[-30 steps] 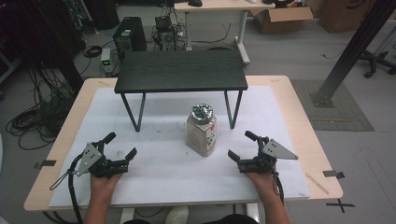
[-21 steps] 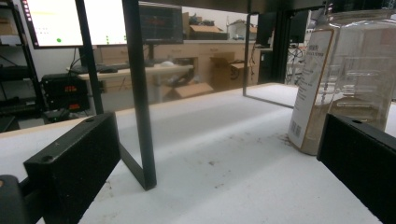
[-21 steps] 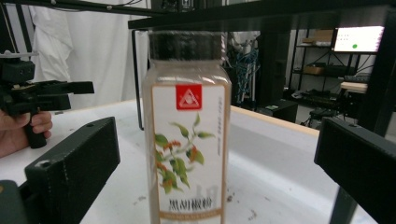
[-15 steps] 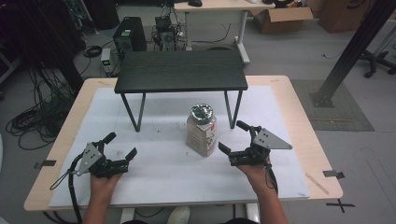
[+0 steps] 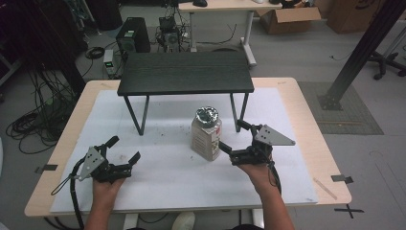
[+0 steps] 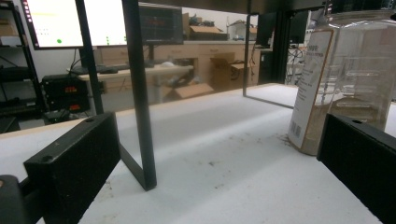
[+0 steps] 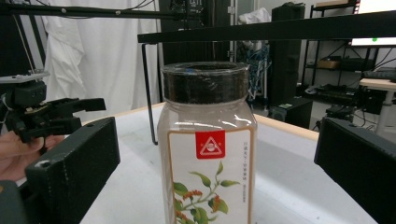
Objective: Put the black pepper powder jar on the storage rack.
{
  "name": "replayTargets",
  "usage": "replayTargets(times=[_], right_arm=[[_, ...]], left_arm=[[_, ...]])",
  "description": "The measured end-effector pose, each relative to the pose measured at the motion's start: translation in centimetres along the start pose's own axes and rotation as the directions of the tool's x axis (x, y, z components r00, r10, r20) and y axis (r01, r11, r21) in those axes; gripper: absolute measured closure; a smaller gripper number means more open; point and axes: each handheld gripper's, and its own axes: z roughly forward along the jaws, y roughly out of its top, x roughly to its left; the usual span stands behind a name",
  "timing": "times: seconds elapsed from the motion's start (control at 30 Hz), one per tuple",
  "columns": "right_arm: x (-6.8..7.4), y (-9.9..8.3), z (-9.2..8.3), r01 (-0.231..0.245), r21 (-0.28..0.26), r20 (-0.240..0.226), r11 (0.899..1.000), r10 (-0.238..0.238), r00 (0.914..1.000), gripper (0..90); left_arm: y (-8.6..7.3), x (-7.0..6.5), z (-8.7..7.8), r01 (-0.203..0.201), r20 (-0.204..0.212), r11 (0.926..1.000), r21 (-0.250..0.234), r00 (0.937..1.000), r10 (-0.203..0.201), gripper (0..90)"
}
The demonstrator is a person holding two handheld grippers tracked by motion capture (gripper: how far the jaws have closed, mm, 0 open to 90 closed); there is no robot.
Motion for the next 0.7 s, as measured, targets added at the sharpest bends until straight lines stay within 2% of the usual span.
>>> replayTargets(times=[0.43,0.7], right_arm=[[-0.1,0.4,2.8,-0.011,0.048,-0.022,0.999,0.012,0.9997,0.0],[-0.2,0.3,3.8,-0.019,0.068,-0.025,0.998,0.021,0.9995,0.0]], left_arm=[[0.0,0.0,0.0,0.003,0.001,1.0,0.001,1.0,-0.003,0.2],[0.0,0.0,0.0,0.005,0.001,1.0,0.002,1.0,-0.005,0.2]])
